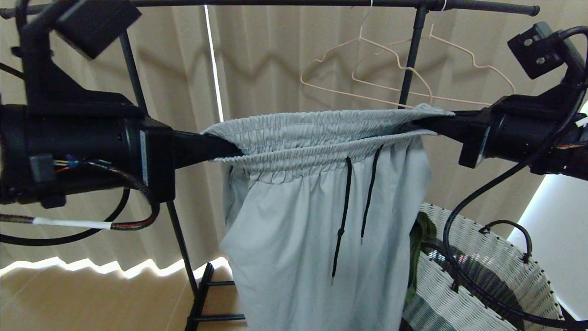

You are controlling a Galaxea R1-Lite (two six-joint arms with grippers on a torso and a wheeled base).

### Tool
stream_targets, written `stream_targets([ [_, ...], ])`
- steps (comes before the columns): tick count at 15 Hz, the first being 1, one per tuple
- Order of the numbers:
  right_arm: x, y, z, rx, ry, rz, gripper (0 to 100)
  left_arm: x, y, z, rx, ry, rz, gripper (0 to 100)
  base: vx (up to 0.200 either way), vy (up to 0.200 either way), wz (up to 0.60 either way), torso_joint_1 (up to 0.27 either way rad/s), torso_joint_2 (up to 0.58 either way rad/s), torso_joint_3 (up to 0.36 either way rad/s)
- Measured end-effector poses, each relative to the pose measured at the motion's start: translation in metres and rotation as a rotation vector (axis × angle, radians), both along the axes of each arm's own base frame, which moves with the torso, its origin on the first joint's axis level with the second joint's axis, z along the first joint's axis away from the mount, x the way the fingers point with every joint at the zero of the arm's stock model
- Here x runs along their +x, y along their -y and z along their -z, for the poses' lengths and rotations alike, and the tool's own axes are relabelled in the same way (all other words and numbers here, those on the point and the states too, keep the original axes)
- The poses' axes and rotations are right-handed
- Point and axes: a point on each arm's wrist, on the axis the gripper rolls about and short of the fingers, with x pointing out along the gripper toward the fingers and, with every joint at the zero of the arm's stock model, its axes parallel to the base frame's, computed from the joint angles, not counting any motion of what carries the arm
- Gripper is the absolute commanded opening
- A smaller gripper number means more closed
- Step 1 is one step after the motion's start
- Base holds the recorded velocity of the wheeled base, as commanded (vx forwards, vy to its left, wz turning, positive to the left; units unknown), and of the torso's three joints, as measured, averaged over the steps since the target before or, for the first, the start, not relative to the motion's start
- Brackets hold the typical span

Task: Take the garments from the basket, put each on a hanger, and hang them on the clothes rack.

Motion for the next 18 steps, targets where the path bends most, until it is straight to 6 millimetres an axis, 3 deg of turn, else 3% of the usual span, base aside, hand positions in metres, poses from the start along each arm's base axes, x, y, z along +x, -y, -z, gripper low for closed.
stream_targets([
  [3,0.007,-0.003,0.005,-0.007,-0.021,0.0,0,-0.019,0.001,-0.002,0.0,0.03,0.066,0,0.0,0.0,0.0,0.0,0.0,0.0],
  [6,0.004,-0.001,0.006,-0.012,-0.029,0.005,0,-0.02,0.001,-0.005,0.005,0.071,0.073,0,0.0,0.0,0.0,0.0,0.0,0.0],
  [14,-0.042,0.017,-0.001,-0.033,-0.077,0.004,0,0.024,0.012,-0.018,-0.01,0.131,-0.012,0,0.0,0.0,0.0,0.0,0.0,0.0],
  [18,-0.049,0.017,-0.003,-0.027,-0.061,-0.008,0,0.031,0.015,-0.013,0.005,0.111,-0.02,0,0.0,0.0,0.0,0.0,0.0,0.0],
])
